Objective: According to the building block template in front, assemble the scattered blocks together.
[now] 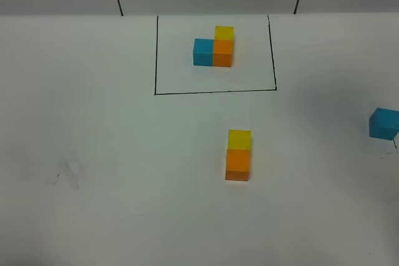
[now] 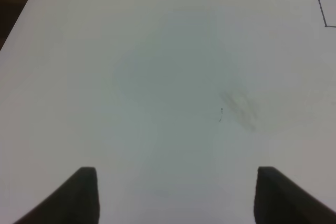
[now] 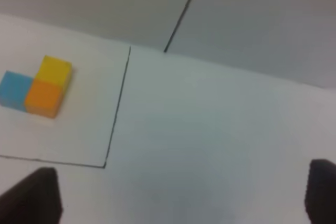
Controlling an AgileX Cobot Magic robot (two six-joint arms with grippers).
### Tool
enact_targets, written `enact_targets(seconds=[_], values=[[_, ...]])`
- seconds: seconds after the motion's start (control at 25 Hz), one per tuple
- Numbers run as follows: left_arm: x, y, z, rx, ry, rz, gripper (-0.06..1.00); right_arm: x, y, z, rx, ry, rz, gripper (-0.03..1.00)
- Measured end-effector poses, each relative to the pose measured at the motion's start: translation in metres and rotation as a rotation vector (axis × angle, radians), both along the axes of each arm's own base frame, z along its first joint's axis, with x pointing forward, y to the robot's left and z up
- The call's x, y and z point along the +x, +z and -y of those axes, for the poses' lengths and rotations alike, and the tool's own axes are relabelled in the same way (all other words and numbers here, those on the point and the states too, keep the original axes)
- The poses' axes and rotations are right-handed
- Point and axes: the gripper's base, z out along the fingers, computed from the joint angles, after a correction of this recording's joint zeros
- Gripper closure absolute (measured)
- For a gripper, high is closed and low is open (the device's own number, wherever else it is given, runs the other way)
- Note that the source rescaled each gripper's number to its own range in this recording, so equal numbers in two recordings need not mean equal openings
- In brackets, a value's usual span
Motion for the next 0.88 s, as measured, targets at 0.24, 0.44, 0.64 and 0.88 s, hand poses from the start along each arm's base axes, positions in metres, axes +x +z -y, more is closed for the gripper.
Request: enact_targets(seconds=[0.24, 0.44, 0.64, 0.88], values=[[0.0, 0.0, 0.0, 0.0, 0.0, 0.0, 0.54, -0.017, 0.036, 0.076, 0.006, -0.128, 0.082, -0.03], [0.0, 0.0, 0.0, 0.0, 0.0, 0.0, 0.54, -0.018, 0.034, 0.125, -0.023, -0.196, 0.032, -0.03], [0.0, 0.0, 0.0, 0.0, 0.0, 0.0, 0.54, -0.005, -0.015, 0.152, 0.039, -0.21, -0.182, -0.03], [0.0, 0.0, 0.0, 0.0, 0.0, 0.0, 0.54, 0.015, -0.104, 0.163, 0.157, -0.236, -0.455, -0.03]])
